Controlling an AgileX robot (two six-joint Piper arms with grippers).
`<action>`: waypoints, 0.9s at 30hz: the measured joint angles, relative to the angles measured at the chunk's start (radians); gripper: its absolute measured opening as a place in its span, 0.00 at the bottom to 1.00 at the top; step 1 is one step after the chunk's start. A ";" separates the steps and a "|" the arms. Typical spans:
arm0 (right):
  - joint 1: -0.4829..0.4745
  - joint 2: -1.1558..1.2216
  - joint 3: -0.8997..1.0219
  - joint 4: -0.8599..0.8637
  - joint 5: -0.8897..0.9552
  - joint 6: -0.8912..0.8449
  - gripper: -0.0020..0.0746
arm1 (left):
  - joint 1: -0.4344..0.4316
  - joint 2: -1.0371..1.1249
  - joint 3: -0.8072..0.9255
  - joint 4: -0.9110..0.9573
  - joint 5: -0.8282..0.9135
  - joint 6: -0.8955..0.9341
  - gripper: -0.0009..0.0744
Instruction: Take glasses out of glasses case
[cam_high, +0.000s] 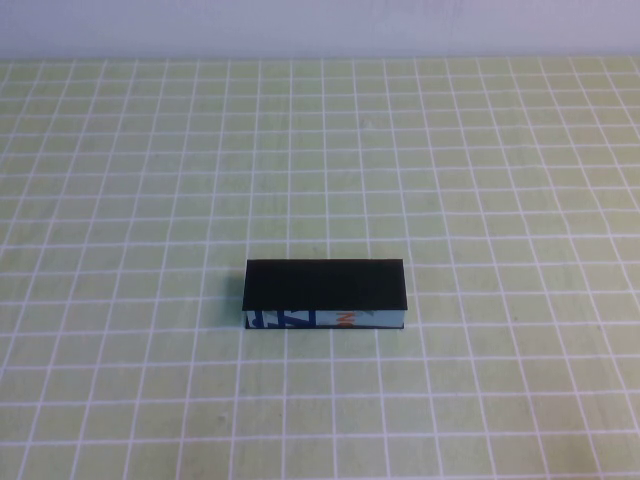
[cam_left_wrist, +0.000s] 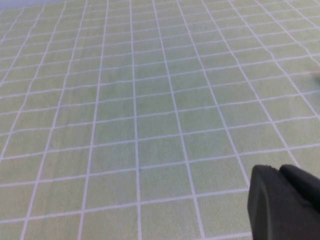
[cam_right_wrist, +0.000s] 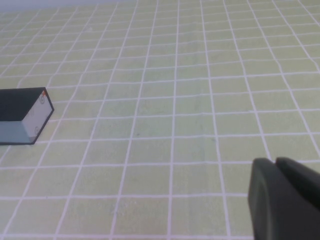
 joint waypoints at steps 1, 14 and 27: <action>0.000 0.000 0.000 0.000 0.000 0.000 0.00 | 0.000 0.000 0.000 0.000 0.000 0.000 0.01; 0.000 0.000 0.000 0.000 0.000 0.000 0.00 | 0.000 0.000 0.002 -0.314 -0.142 -0.114 0.01; 0.000 0.000 0.000 0.000 -0.005 0.000 0.00 | 0.000 0.095 -0.114 -0.541 -0.059 -0.122 0.01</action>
